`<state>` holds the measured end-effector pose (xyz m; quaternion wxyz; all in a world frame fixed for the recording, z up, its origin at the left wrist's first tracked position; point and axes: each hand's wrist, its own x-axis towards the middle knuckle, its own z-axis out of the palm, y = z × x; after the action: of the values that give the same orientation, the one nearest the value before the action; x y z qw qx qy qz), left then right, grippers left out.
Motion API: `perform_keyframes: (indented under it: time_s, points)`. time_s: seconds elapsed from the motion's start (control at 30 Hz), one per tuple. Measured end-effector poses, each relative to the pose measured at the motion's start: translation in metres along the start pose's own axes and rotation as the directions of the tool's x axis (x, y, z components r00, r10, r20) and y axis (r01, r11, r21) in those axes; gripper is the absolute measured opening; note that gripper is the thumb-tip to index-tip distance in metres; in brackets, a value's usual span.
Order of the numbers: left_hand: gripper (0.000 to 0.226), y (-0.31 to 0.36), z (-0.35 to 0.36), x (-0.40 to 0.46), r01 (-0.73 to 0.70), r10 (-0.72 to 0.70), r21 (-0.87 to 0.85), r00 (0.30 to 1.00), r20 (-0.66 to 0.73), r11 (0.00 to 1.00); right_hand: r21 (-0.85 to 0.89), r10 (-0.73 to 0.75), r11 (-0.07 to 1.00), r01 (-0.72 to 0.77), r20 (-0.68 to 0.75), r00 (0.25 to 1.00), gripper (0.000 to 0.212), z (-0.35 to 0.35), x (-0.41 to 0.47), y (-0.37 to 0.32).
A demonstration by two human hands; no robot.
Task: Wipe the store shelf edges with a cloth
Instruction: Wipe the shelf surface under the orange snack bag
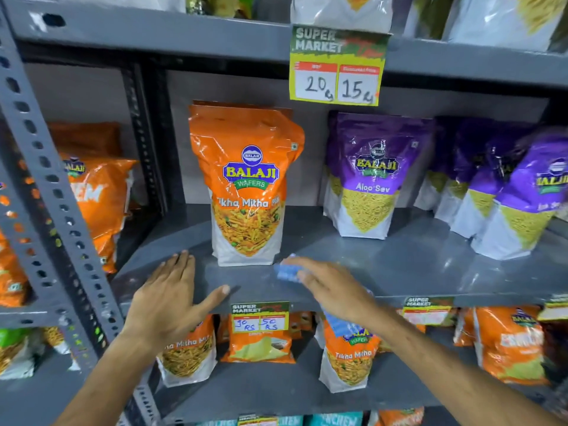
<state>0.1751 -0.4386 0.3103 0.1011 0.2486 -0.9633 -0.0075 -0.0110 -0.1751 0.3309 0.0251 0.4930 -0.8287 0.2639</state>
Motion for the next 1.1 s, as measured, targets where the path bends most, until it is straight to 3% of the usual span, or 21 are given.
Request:
perform_keyframes:
  time_s: [0.1, 0.17, 0.3, 0.53, 0.8, 1.0, 1.1]
  points:
    - [0.137, -0.001, 0.003, 0.001, 0.0, 0.0, 0.018, 1.0, -0.015, 1.0, 0.15, 0.157, 0.98, -0.128, -0.201, 0.967, 0.033, -0.018, 0.042, 0.023]
    - [0.135, -0.002, 0.005, 0.0, 0.0, 0.001, 0.018, 0.999, -0.032, 1.0, 0.086, 0.25, 0.968, -0.235, -0.262, 0.932, 0.029, -0.029, 0.09, 0.043]
    - [0.131, -0.004, 0.008, 0.001, 0.011, -0.01, 0.006, 0.997, -0.074, 1.0, -0.041, 0.338, 0.937, -0.347, -0.149, 0.929, 0.035, -0.031, 0.188, 0.065]
    - [0.134, -0.004, 0.009, 0.006, 0.029, -0.028, 0.017, 0.995, -0.093, 0.999, -0.032, 0.267, 0.964, -0.265, 0.153, 0.951, 0.046, 0.008, 0.247, 0.105]
    - [0.13, 0.0, 0.007, 0.002, 0.029, -0.028, 0.014, 0.996, -0.083, 0.999, -0.061, 0.092, 0.995, -0.084, 0.142, 0.986, 0.036, 0.013, 0.204, 0.096]
    - [0.13, 0.002, 0.002, -0.001, 0.019, -0.018, 0.009, 0.998, -0.053, 1.0, -0.116, 0.009, 0.993, 0.011, 0.164, 0.986, 0.044, 0.006, 0.142, 0.083]
    - [0.131, 0.002, 0.0, -0.002, 0.019, -0.019, 0.002, 0.999, -0.045, 1.0, -0.044, -0.048, 0.997, 0.058, 0.208, 0.977, 0.044, -0.004, 0.11, 0.086]
